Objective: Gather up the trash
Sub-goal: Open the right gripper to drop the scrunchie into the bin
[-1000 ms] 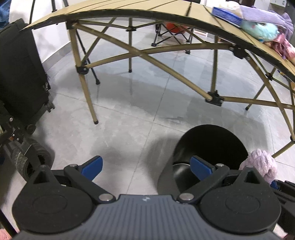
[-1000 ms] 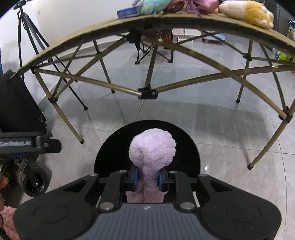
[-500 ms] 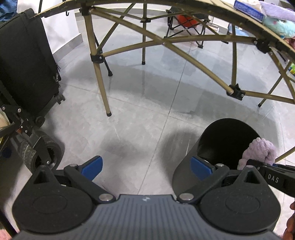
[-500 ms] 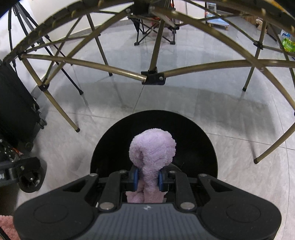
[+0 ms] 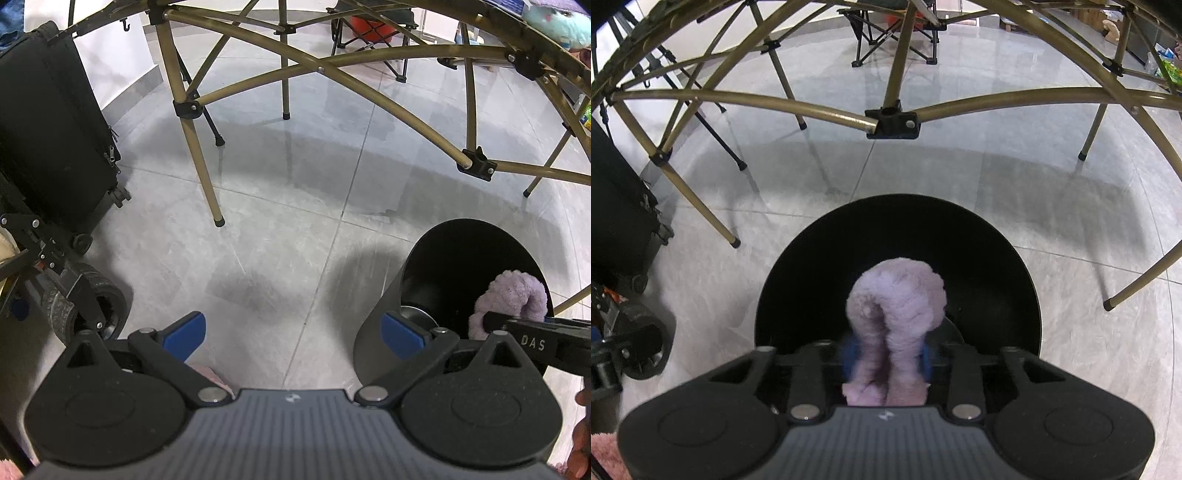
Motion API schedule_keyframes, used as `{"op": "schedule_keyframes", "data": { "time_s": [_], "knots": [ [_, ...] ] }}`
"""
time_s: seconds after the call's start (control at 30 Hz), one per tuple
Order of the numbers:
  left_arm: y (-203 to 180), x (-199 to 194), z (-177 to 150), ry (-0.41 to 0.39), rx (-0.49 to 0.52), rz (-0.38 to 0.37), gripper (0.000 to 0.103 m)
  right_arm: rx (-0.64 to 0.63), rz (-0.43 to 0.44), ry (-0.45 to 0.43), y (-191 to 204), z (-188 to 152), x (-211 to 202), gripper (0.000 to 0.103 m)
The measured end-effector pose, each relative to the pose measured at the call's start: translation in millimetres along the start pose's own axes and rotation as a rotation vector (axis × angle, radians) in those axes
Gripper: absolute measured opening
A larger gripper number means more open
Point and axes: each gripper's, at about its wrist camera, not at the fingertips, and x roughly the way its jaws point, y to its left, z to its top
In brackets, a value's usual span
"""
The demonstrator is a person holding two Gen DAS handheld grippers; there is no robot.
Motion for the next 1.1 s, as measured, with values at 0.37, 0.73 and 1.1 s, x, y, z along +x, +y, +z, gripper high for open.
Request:
{"op": "schedule_keyframes", "data": {
  "time_s": [0.37,0.73,1.1],
  "knots": [
    [0.5,-0.8,0.2,-0.002,-0.007,0.001,0.103,-0.036,-0.038,0.041,2.9,-4.2,-0.4,0.103],
    [-1.0,-2.9,-0.8,-0.005,-0.002,0.002,0.103,-0.044,-0.040,0.041,2.2,-6.7,-5.6,0.103],
    [-2.7,-7.1,1.6,-0.018,0.002,-0.002,0.103,-0.040,-0.037,0.023,1.5,-6.1,-12.2,0.103]
  ]
}}
